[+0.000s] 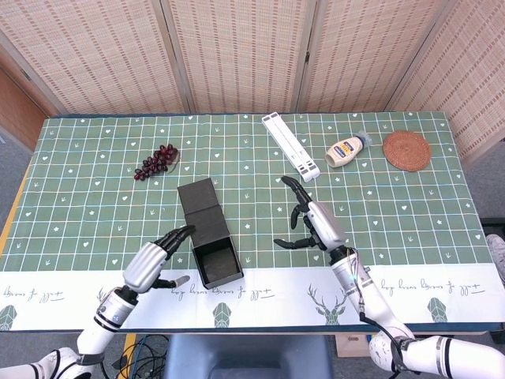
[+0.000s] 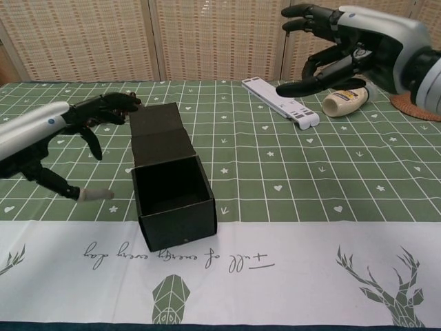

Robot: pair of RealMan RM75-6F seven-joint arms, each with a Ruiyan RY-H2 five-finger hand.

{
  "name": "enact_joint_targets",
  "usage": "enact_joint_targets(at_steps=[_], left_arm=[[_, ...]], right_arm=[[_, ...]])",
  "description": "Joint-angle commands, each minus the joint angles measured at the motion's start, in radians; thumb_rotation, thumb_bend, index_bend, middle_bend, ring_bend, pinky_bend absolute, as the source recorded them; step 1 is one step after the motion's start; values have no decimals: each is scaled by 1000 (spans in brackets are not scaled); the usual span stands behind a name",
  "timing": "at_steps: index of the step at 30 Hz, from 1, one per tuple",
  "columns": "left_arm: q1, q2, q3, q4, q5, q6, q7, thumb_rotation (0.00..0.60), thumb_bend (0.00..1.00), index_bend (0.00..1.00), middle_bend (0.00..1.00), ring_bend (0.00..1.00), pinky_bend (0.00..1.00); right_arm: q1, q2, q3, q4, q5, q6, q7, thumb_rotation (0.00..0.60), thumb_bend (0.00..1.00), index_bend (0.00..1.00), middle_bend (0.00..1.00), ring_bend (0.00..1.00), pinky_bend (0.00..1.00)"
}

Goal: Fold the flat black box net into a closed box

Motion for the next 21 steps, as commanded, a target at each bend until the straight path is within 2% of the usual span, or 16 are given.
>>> enact_joint_targets(at_steps=[1,8,14,21], left_arm=[[-13,-38,-1,-7,2,-37,21,600,168,48,57,77,306],[-26,-108,-25,21,-7,-67,27,600,168,32,9,10,231],[-32,-168,-45,112,-13,-81,133,600,168,19,0,0,225],[-17,-180,-72,184,-19,-41,184,600,168,15,0,0,220]], right_arm=[[-8,3,-10,6,-7,12,10,600,0,0,4,629,1000],[-21,8,-25,13,-21,31,34,600,0,0,4,629,1000],[-32,11,-43,18,-32,40,64,600,0,0,4,629,1000],[-34,8,-53,28,-44,41,89,600,0,0,4,629,1000]])
